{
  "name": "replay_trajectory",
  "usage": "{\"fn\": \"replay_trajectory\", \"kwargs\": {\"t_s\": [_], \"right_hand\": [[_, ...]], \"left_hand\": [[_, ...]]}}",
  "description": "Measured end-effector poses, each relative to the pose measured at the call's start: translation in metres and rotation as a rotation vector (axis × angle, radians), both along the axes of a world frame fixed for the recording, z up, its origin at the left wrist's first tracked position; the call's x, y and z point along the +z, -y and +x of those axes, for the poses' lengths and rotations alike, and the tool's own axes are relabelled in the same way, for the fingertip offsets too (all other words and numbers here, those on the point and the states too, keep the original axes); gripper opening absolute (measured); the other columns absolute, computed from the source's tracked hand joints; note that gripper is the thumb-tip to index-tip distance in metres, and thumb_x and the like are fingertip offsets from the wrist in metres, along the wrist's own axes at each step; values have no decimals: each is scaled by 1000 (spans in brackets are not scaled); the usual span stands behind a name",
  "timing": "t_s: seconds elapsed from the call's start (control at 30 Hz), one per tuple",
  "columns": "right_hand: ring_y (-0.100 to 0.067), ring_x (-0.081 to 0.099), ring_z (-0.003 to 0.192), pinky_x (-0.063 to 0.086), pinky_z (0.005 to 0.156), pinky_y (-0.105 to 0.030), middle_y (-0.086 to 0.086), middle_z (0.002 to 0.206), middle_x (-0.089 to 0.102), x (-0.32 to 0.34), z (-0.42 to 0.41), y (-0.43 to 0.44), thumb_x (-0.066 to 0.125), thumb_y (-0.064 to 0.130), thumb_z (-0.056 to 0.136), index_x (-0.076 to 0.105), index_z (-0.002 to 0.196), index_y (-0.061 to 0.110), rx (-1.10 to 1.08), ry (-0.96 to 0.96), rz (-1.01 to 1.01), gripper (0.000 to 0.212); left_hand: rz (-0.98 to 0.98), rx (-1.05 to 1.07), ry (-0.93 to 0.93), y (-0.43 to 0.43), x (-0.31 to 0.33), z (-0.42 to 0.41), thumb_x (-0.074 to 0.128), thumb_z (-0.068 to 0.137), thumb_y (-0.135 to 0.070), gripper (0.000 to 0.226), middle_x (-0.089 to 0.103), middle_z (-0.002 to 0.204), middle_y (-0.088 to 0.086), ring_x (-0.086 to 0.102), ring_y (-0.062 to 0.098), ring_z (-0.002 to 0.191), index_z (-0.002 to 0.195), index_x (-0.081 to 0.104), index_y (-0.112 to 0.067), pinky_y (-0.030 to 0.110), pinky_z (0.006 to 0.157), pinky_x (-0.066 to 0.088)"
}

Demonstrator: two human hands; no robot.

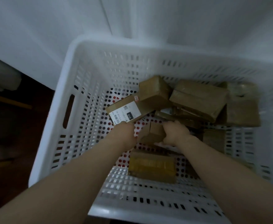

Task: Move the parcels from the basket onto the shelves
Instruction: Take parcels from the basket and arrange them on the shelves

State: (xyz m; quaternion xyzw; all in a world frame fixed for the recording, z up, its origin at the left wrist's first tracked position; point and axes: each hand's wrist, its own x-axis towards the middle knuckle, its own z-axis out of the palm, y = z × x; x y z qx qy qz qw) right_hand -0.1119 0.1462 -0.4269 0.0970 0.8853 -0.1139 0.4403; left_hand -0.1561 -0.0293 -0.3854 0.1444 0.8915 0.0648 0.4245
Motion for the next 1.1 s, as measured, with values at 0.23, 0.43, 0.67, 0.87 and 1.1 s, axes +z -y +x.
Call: {"fn": "replay_trajectory", "kwargs": {"t_s": [0.23,0.43,0.67,0.87,1.1], "right_hand": [[-27,48,126,45,98,-40,-7,140,47,171,9,-12,80,26,75,31,143,13,-742,-456,-431,85],[-14,65,89,52,76,-26,0,106,67,302,55,-19,73,8,81,51,127,13,-1198,-641,-848,51],[-15,68,76,57,64,-28,-4,96,70,414,126,-20,68,12,86,55,122,15,-1289,-891,-898,39],[-14,68,70,56,72,-32,-3,82,71,464,187,14,69,17,86,59,121,10,-1467,-1132,-794,37],[-15,66,82,53,75,-28,-6,99,69,498,255,54,65,19,89,53,129,1,-1660,-1313,-767,46]], "left_hand": [[248,309,-10,6,138,14,53,92,-18,37,59,117,3,58,16,93,128,47,-15,24,71,51],[503,493,178,0,263,40,61,80,2,53,59,116,5,56,20,100,130,47,-8,27,77,52],[705,389,443,-14,360,60,65,84,-5,31,73,102,6,68,27,99,114,62,-13,48,91,52],[803,140,514,-7,414,76,68,81,0,28,74,96,7,71,24,88,105,64,-13,43,85,55],[835,-62,560,-1,451,114,66,83,3,39,69,104,10,67,23,91,121,60,-4,30,70,55]]}}
